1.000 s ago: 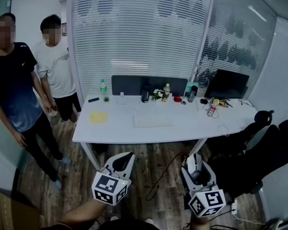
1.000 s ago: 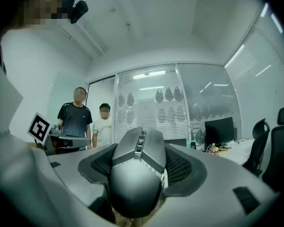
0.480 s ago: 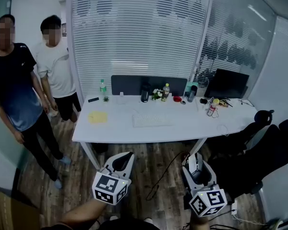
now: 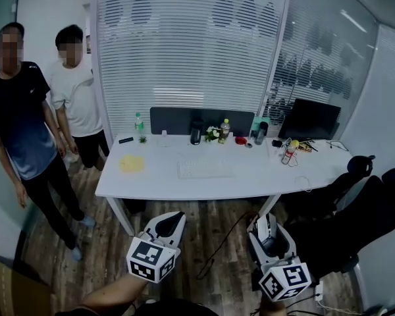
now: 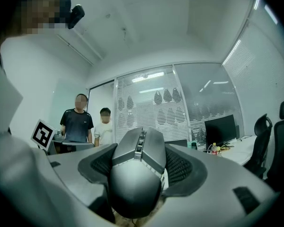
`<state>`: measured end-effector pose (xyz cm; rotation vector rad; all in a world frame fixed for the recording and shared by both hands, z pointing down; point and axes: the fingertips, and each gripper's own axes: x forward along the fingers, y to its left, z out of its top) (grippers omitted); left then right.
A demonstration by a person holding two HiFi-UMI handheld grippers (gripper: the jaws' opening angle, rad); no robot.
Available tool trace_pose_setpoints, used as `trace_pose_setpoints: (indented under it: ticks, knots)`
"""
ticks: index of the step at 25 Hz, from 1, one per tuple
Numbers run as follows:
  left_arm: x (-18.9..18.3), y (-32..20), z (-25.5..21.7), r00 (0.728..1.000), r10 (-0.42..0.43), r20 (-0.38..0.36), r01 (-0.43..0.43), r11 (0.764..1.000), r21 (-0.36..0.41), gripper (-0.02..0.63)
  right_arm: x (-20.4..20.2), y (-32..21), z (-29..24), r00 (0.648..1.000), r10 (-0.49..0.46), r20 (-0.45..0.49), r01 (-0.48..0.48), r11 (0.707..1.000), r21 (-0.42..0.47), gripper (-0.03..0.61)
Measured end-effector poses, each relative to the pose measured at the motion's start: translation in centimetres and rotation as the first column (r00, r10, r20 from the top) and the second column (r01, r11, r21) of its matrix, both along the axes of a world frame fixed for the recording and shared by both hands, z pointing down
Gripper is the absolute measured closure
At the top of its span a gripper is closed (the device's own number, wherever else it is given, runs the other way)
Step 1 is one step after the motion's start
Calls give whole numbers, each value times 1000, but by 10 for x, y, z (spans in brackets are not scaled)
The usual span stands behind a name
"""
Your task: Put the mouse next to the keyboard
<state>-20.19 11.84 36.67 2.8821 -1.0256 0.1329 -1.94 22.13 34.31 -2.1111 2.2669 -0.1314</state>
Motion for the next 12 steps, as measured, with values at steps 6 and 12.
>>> trace_pose_setpoints:
  ticks: [6,12]
  knots:
    - [32,3,0,1000,-1,-2,1,1000,9,584,32,4,-1,1000,-10,-10,10,1000,13,272]
    - [53,2,8,1000,-15,6,15,1000,-1,584,60,2,10,1000,-22,0,22,1000,-3,272]
